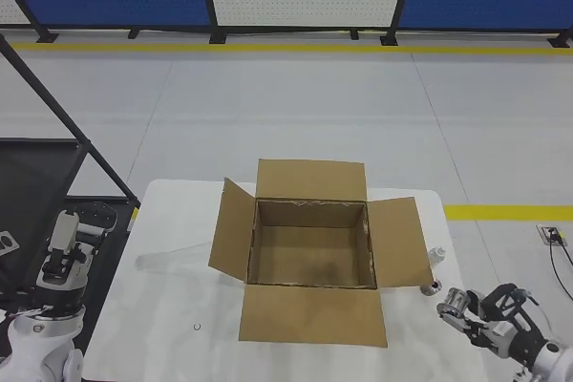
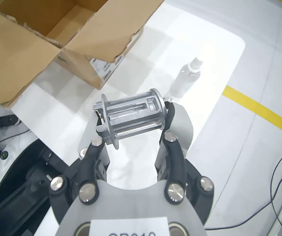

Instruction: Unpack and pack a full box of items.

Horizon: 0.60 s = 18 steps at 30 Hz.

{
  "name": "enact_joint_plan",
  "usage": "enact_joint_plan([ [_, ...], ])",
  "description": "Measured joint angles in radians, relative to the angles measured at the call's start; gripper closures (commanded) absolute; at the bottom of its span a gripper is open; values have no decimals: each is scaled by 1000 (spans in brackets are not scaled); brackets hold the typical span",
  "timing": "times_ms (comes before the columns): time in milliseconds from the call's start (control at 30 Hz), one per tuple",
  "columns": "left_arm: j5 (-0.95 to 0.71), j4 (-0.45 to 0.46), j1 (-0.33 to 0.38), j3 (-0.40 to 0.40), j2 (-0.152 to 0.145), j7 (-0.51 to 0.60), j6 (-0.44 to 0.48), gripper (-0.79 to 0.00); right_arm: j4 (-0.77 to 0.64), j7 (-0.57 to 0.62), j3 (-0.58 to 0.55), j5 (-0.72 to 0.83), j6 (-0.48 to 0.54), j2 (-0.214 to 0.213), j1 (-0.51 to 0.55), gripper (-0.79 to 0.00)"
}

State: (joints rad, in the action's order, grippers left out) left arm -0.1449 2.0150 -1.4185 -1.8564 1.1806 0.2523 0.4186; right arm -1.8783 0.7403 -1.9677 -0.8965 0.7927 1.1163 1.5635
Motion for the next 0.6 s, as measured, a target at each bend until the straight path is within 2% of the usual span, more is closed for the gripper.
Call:
enact_joint_plan([
  [400,0,0,0,0,0,0,0,-785,153,165,221,-52,21,-25,-188,0],
  [600,0,0,0,0,0,0,0,-785,275,197,319,-81,-18,-30,-301,0],
])
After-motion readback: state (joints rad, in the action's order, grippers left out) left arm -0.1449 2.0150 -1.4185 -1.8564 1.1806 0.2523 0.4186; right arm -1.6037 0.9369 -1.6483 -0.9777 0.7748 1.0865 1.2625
